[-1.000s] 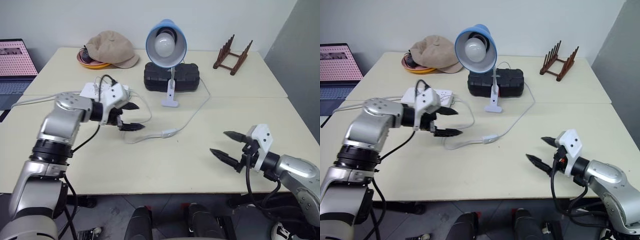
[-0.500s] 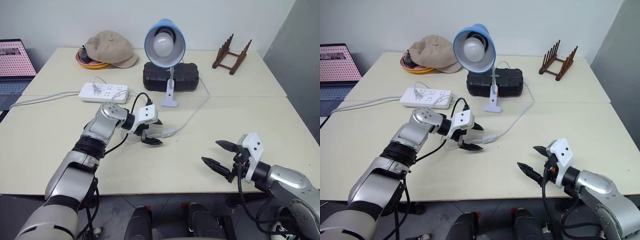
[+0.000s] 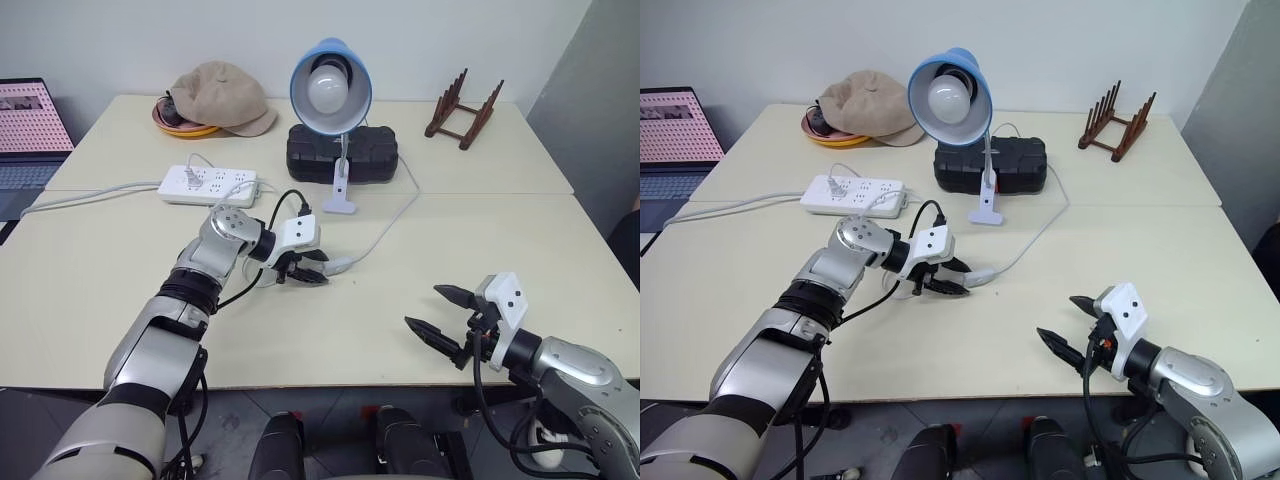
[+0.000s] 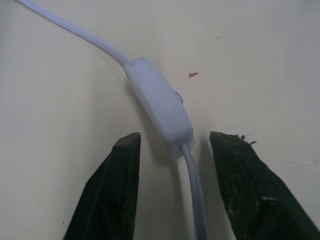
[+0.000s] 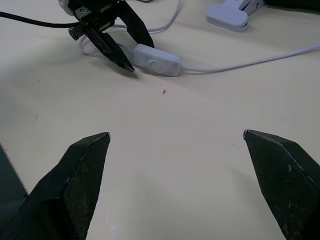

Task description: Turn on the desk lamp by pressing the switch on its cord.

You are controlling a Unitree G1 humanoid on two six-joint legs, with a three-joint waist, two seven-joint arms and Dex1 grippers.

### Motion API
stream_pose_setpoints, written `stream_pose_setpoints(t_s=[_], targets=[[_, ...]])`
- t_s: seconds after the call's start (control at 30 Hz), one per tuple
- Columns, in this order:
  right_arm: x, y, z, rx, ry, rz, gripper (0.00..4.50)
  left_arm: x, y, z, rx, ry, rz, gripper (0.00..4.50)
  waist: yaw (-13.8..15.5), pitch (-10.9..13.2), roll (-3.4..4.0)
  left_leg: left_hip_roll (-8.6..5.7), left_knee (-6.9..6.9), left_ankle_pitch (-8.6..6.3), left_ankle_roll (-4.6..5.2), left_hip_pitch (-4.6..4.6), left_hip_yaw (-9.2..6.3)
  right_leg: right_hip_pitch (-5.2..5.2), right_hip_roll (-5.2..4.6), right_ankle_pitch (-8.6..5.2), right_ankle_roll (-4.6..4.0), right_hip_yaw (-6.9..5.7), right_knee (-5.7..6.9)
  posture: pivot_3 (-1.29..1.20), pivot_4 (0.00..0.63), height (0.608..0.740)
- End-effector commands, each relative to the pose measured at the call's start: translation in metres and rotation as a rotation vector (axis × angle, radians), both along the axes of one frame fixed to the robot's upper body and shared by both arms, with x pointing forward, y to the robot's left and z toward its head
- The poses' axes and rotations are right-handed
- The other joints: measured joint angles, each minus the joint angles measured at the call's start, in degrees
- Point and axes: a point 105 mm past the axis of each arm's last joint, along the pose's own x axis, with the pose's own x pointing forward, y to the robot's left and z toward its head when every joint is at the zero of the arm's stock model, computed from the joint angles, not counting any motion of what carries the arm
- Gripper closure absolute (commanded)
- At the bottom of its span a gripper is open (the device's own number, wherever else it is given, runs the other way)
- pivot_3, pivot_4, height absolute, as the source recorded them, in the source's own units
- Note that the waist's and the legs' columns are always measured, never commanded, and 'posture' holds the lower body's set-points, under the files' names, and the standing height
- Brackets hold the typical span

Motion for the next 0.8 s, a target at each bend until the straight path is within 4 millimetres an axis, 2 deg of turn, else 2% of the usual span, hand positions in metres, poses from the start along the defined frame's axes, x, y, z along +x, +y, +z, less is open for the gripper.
stream_pose_setpoints(t_s=[0.03,0.13,0.3,0.37,0.47,0.57,0.67,0.8], targets=[[0.0,-0.001,0.014,-0.002,-0.062,0.002,0.0,0.007,-0.006,0.013,-0.029,-0.053,0.007,3.39,0.0,0.0,0.0,0.0,0.0,0.0,0.0,0.0,0.0,0.0,0.0,0.0,0.0,0.0,0.0,0.0,0.15,0.74],[0.002,0.0,0.016,0.002,-0.066,0.001,0.0,0.007,-0.008,0.014,-0.042,-0.047,0.013,4.14,0.0,0.0,0.0,0.0,0.0,0.0,0.0,0.0,0.0,0.0,0.0,0.0,0.0,0.0,0.0,0.0,0.15,0.74],[0.003,0.001,0.018,0.011,-0.062,0.005,0.0,0.006,-0.004,0.012,-0.024,-0.039,0.01,4.14,0.0,0.0,0.0,0.0,0.0,0.0,0.0,0.01,-0.01,0.0,0.0,0.0,0.0,0.0,0.03,0.0,0.15,0.74],[0.003,0.003,0.019,0.046,-0.045,0.004,0.0,0.006,-0.006,0.018,-0.082,0.023,0.043,4.14,0.0,0.0,0.0,0.0,0.0,0.0,0.0,0.01,-0.01,0.0,0.0,0.0,0.0,0.0,0.03,0.0,0.15,0.74],[0.005,0.01,0.028,0.293,0.029,-0.021,0.0,-0.004,-0.022,0.04,-0.292,0.261,0.091,4.14,-0.07,0.01,-0.01,0.0,0.0,0.0,0.0,0.0,-0.03,0.0,0.01,0.0,0.0,-0.01,0.06,0.0,0.15,0.74],[0.002,0.022,0.032,0.598,0.152,-0.012,0.0,-0.026,-0.036,0.069,-0.54,0.604,0.092,4.14,-0.14,0.01,-0.01,0.02,0.01,0.0,0.0,-0.01,-0.12,0.0,0.02,0.0,0.0,-0.07,0.13,0.0,0.15,0.74],[0.002,0.028,0.038,0.811,0.233,0.002,0.0,-0.042,-0.039,0.081,-0.637,0.791,0.103,4.14,-0.45,0.0,0.02,0.03,0.01,0.0,0.0,-0.02,-0.15,0.01,0.02,0.0,0.0,-0.09,0.14,0.0,0.15,0.74],[0.005,0.035,0.052,0.936,0.266,0.045,0.0,-0.058,-0.04,0.087,-0.685,0.915,0.103,4.14,-1.09,0.0,0.02,0.03,0.0,0.01,0.01,0.11,-0.14,0.06,0.02,0.02,0.04,-0.07,0.19,0.0,0.15,0.74]])
